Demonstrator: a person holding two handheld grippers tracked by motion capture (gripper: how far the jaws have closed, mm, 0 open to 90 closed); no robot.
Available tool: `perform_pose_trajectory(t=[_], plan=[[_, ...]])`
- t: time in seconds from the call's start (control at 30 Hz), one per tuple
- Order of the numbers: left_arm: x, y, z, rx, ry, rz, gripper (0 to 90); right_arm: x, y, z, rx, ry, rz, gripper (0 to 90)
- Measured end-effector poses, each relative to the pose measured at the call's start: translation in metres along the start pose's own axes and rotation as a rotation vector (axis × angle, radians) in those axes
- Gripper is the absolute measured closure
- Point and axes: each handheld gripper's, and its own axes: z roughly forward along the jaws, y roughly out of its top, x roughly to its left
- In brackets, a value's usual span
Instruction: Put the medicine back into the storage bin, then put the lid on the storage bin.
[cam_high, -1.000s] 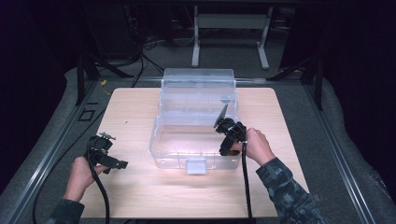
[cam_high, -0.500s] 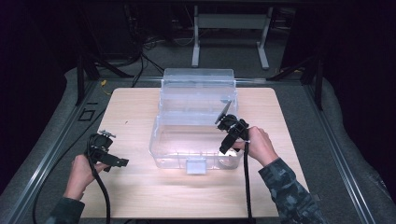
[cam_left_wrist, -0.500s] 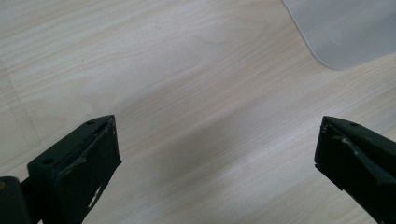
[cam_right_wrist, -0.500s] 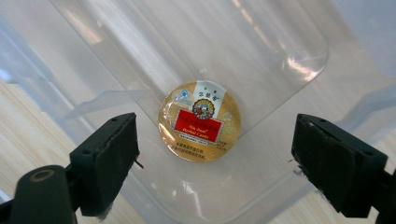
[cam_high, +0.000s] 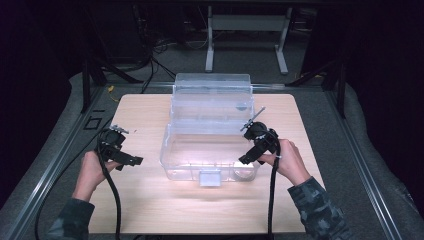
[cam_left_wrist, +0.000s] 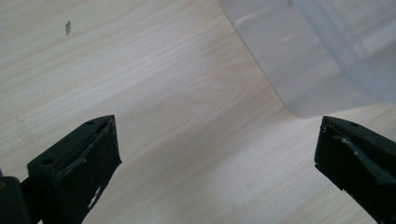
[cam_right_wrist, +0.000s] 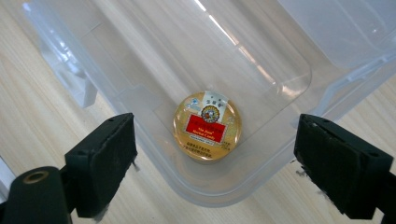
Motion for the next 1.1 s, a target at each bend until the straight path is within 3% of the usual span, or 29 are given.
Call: perform_pose_trajectory(t=[0.1, 0.37, 0.67, 1.1], plan=[[-0.001, 0.011, 0.000, -0.023, -0.029, 0.038, 0.1, 0.004, -0.006, -0.001, -0.022, -0.005, -0.012, 13.6], [-0.008, 0.046, -0.001, -0.074, -0.053, 0.085, 0.1, 0.012, -0.018, 0.003, -0.058, 0.005, -0.025, 14.3], [-0.023, 0.089, 0.005, -0.100, -0.056, 0.161, 0.2, 0.024, -0.023, 0.005, -0.104, -0.004, -0.041, 15.7], [-0.041, 0.140, 0.016, -0.142, -0.080, 0.244, 0.3, 0.032, -0.025, 0.013, -0.113, 0.001, -0.050, 15.1]])
